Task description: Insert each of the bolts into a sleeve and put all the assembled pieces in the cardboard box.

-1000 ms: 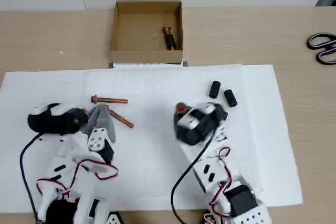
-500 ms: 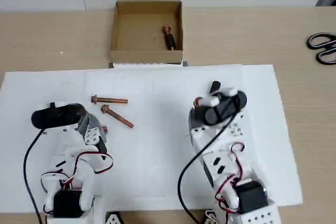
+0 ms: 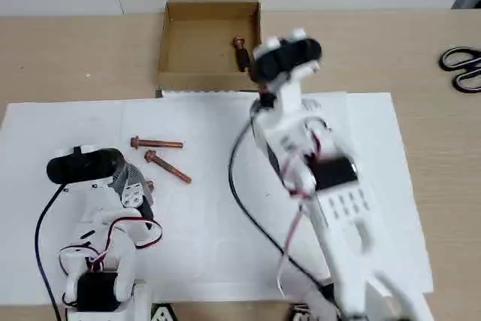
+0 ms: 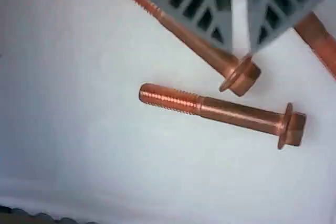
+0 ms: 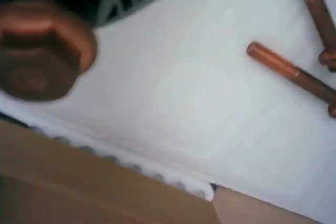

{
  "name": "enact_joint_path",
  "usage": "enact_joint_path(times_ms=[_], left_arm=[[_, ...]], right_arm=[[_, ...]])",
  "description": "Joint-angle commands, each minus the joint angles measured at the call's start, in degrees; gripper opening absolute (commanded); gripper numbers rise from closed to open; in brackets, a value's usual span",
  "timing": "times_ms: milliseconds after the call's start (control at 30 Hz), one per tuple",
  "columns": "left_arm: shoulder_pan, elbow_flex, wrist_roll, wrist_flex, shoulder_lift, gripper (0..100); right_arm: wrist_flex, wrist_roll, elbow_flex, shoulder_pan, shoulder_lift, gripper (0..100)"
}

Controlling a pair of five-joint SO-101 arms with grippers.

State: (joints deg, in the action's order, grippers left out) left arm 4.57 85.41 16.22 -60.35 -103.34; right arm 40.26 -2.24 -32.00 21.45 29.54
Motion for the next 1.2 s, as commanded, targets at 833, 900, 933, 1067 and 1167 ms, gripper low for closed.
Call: enact_joint_path(times_ms=[833,900,933,1067,1167], left_arm=[[0.44,-0.57,-0.18,-0.26,-0.53,1],[0.44,-0.57,-0.18,-0.26,-0.53,1],[0.44,-0.57,-0.18,-0.26,-0.53,1],[0.44,-0.57,-0.18,-0.26,-0.53,1],[0.44,-0.57,-0.18,-0.26,-0.53,1]], right_arm=[[-1.8,-0.53,88.09,-1.36,-75.21,0.2],[-1.45,-0.53,92.13,-1.1,-78.11,0.2],[-1.36,-0.53,93.45,-1.1,-79.6,0.2],[-1.36,-0.53,94.86,-1.01,-83.91,0.4],[-0.13,-0.26,94.86,-0.31,-85.93,0.5]])
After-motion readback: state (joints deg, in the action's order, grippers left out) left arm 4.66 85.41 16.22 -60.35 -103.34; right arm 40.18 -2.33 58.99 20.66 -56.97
